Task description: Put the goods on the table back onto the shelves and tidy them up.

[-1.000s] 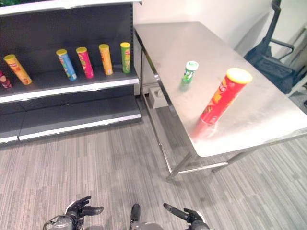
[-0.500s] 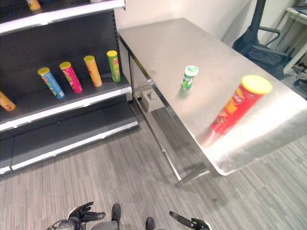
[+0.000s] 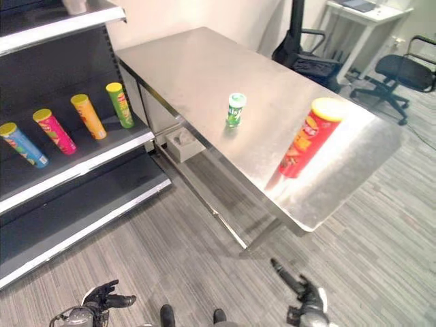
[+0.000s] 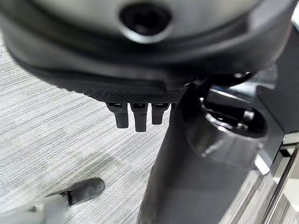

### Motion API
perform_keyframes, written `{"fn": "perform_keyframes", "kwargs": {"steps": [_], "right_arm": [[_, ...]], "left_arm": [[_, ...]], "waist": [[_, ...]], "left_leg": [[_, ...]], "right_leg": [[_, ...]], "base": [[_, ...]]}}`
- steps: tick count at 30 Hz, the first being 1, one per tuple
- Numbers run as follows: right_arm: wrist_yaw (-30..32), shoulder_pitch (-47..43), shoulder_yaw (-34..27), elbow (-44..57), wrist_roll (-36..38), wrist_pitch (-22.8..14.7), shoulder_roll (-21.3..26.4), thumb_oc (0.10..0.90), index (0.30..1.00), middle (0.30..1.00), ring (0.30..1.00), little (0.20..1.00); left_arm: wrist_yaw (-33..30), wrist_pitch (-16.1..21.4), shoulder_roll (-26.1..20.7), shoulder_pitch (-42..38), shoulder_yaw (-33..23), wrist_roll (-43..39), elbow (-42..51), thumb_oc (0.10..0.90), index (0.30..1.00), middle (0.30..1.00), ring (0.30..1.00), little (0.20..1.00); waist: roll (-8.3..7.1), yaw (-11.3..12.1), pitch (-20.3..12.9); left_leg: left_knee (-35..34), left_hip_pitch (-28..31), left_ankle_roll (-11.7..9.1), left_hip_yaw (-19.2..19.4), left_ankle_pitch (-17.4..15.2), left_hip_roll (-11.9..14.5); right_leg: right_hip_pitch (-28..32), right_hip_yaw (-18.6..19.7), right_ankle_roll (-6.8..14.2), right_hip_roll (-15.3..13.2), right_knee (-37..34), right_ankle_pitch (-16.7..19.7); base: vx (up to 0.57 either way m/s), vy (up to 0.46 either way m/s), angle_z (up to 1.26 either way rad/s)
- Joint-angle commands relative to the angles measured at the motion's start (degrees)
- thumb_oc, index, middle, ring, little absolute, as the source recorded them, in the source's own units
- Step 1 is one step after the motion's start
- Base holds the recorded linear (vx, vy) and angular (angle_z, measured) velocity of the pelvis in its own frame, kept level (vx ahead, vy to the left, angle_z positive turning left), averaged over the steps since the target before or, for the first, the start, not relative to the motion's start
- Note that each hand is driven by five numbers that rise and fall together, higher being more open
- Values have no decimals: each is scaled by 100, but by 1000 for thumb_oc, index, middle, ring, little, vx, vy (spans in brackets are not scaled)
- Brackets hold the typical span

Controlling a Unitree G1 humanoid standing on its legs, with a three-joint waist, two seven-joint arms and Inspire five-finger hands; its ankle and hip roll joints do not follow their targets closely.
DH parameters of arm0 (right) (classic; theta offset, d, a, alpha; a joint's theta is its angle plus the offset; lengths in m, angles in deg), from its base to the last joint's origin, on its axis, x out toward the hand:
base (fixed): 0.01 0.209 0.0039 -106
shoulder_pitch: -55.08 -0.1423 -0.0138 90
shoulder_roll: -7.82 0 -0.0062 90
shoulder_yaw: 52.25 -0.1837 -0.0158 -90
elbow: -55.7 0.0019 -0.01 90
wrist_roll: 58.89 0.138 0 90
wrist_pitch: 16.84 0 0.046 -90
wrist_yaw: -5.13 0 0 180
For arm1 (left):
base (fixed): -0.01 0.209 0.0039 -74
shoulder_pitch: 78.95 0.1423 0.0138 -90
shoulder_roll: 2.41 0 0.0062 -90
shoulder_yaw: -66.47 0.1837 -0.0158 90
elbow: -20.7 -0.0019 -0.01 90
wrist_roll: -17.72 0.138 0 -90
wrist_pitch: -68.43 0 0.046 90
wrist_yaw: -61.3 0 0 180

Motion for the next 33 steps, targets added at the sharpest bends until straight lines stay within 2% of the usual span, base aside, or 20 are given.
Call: {"fn": "perform_keyframes", "kwargs": {"steps": [1, 3, 6, 9, 10, 13, 20, 24, 29, 33], "right_arm": [[440, -351, -296, 333, -242, -662, 707, 800, 900, 900, 900, 900], [452, -363, -594, 698, -30, -744, 784, 800, 900, 900, 900, 900], [334, -494, -984, 805, 640, -976, 932, 800, 900, 900, 900, 900], [37, -636, -1152, 1058, 1234, -1189, 1218, 800, 900, 900, 900, 900], [-178, -664, -1209, 1281, 1466, -1259, 1442, 800, 900, 900, 900, 900], [-463, -743, -1303, 1849, 1834, -1406, 1788, 800, 900, 900, 900, 900], [-699, -1042, -1178, 2578, 1722, -1447, 2423, 800, 900, 900, 900, 900], [-771, -1250, -1100, 2586, 1762, -1496, 2671, 800, 900, 900, 900, 900], [-827, -1652, -1083, 2739, 2111, -1677, 2715, 800, 900, 900, 900, 900], [-843, -1963, -750, 2877, 1691, -1668, 2896, 800, 900, 900, 900, 900]], "left_arm": [[5, 215, -136, -96, -89, 296, 61, 800, 900, 900, 900, 900], [7, 215, -169, -105, -140, 296, 103, 800, 900, 900, 900, 900], [23, 227, -192, -75, -162, 191, 244, 800, 900, 900, 900, 900], [86, 224, -212, -26, -230, 81, 230, 800, 900, 900, 900, 900], [148, 232, -228, 55, -267, 126, 228, 800, 900, 900, 900, 900], [258, 230, -137, 187, -209, 244, 111, 800, 900, 900, 900, 900], [386, 254, -24, 282, 64, 413, 227, 800, 900, 900, 900, 900], [398, 276, -54, 320, 106, 467, 249, 800, 900, 900, 900, 900], [388, 287, -94, 425, 116, 552, 119, 800, 900, 900, 900, 900], [366, 313, -104, 520, 169, 788, 12, 800, 900, 900, 900, 900]], "waist": [[31, 89, 99], [4, 72, 100], [-54, 86, 42], [-200, 146, -53], [-291, 213, -170], [-383, 306, -422], [-342, 370, -615], [-336, 409, -656], [-316, 470, -721], [-303, 547, -742]], "left_leg": [[80, 146, -204, -119, -457, 177], [58, 218, -227, -49, -511, 198], [66, 222, -284, -104, -571, 218], [128, 228, -358, -151, -615, 226], [138, 231, -411, -153, -609, 234], [98, 295, -567, -180, -587, 391], [26, 361, -732, -241, -522, 622], [26, 356, -779, -259, -498, 684], [26, 377, -810, -308, -505, 712], [26, 415, -813, -330, -514, 706]], "right_leg": [[-771, -660, 559, -506, 1181, 125], [-830, -812, 563, -669, 1073, 149], [-749, -987, 564, -844, 424, 358], [-656, -897, 633, -856, -119, 543], [-481, -954, 668, -845, -381, 646], [-118, -1120, 670, -744, -747, 656], [79, -1258, 554, -549, -796, 414], [150, -1281, 513, -487, -796, 337], [253, -1310, 470, -455, -796, 252], [325, -1364, 468, -474, -796, 243]], "base": [[-24, 68, -85], [26, 20, -49], [52, -91, -13], [89, -148, -5], [148, -199, 15], [134, -181, 30], [59, -106, 10], [21, -47, 7], [28, -29, 15], [22, -8, 7]]}}
